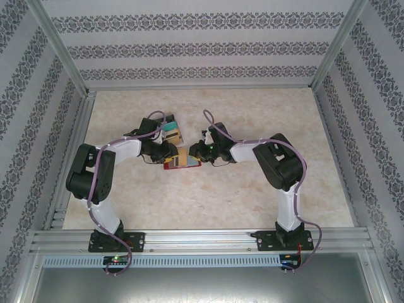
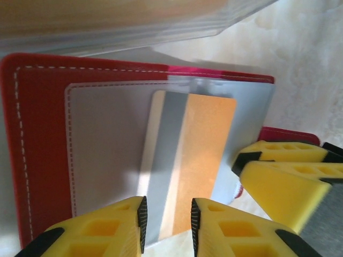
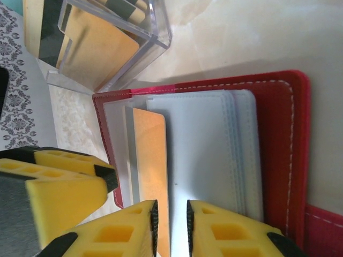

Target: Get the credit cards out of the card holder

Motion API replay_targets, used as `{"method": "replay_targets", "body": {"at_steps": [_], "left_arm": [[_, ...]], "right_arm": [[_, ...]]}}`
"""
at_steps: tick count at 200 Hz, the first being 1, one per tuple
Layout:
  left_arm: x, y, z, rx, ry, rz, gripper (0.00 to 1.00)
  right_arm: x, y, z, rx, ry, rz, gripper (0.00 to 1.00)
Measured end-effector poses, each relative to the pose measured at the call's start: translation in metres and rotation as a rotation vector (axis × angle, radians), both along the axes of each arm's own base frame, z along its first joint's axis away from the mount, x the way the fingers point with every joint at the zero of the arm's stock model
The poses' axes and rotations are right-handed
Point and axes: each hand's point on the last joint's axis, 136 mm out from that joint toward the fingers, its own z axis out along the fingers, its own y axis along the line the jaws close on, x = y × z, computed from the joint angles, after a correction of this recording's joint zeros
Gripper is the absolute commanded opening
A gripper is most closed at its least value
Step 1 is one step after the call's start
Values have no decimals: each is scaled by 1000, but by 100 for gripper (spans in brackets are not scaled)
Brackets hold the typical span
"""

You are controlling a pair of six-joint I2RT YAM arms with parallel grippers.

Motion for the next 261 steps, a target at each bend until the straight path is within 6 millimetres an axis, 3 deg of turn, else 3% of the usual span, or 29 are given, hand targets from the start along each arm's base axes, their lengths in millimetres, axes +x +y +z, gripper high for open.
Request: {"method": "replay_targets", "body": {"at_steps": [28, 106, 200, 261], "left_arm": [[-3, 1, -11, 8, 30, 0, 29], [-2, 0, -11, 6, 27, 0, 29], [-2, 0, -11, 4, 26, -1, 29], [-2, 0, -11, 2, 26, -2, 29]], "right_arm": [[-1, 0, 1, -20, -17, 5, 26], [-2, 17, 17, -60, -70, 50, 26], [-7, 13, -1, -95, -25, 51, 26], [-4, 17, -5, -89, -20, 59, 16]]}}
